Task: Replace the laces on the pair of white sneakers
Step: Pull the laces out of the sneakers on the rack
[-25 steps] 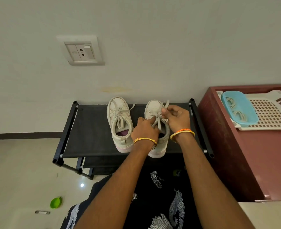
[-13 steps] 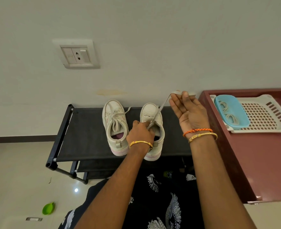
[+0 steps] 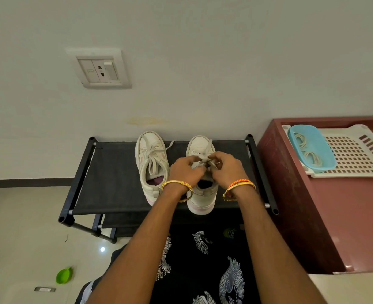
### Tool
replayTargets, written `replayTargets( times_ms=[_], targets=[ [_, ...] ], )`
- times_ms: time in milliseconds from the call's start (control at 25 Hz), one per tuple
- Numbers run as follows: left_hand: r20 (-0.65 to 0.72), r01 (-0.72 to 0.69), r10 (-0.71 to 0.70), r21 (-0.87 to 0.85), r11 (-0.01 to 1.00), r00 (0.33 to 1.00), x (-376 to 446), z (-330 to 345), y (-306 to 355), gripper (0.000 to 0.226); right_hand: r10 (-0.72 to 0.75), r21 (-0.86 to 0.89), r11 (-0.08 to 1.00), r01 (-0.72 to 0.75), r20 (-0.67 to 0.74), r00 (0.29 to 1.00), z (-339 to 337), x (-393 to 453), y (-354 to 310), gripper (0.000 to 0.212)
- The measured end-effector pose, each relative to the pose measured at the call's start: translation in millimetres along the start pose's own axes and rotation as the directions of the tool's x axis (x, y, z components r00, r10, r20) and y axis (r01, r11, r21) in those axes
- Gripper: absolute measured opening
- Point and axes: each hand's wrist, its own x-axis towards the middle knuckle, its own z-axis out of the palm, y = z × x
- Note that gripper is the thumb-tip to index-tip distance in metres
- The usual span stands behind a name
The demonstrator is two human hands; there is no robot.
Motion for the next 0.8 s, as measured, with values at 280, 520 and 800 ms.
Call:
replayTargets(
  times_ms=[280,520,800],
  targets=[
    [0.019,-0.040,0.042,-0.071,0.997,0.999,11.9,-0.2,1.8,0.018,-0.078,0.006,0.997,0.078,-0.071,0.994,2.3,9.5,7.0,0.011],
    [0.001,0.031,-0.031,-0.021,0.999,1.000,14.3,3.4,1.7,0.031,0.023,0.115,0.993,-0.031,0.067,0.997,12.8,28.6,6.1,0.019],
    [-0.126,-0.123,0.124,0.018,0.992,0.984,10.1,-1.5,-4.7,0.026,0.094,0.447,0.882,-0.152,0.149,0.984,-6.2,32.4,16.2,0.024]
  ],
)
